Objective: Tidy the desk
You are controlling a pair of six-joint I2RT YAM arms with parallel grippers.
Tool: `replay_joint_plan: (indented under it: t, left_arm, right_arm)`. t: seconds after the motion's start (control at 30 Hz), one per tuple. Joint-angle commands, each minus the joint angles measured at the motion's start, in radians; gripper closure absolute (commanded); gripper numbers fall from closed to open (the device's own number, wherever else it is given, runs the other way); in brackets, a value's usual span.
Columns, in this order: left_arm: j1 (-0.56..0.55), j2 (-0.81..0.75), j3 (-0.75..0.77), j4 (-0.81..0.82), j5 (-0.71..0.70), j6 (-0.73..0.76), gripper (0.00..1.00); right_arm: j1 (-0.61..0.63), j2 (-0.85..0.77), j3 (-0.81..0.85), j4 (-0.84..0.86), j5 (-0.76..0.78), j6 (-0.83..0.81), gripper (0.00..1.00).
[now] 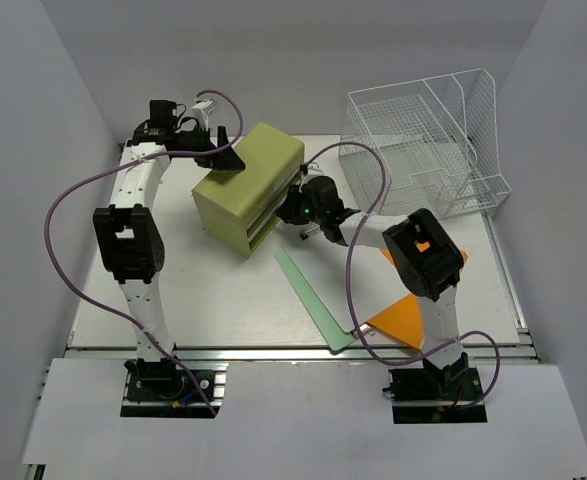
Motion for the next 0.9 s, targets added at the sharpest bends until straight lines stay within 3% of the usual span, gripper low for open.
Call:
replay_joint_plan:
  t: [0.0,0.3,0.47,0.6,0.87]
  left_arm:
    - [-0.034,0.033,-0.054,-0.125,-0.041,0.03,0.02]
    - [-0.032,0.043,0.024,-0.118,-0.147,-0.01,0.02]
    - [-0.023,0.038,0.191,-0.128,-0.34,-0.088,0.02]
    - [-0.02,-0.002,0.313,-0.125,-0.536,-0.156,0.02]
    - [-0.02,-0.218,0.239,-0.073,-0.813,-0.393,0.02]
  right_arm:
    - [0.007,0.03,0.058,0.159,-0.018,0.072,0.66]
    - [0.014,-0.024,0.013,0.167,0.023,0.072,0.65]
    - [0.014,-0.162,-0.02,0.034,0.051,0.006,0.6]
    - [0.013,-0.265,-0.06,-0.107,0.069,-0.011,0.48]
    - [0.013,-0.42,-0.087,-0.549,0.219,-0.06,0.23]
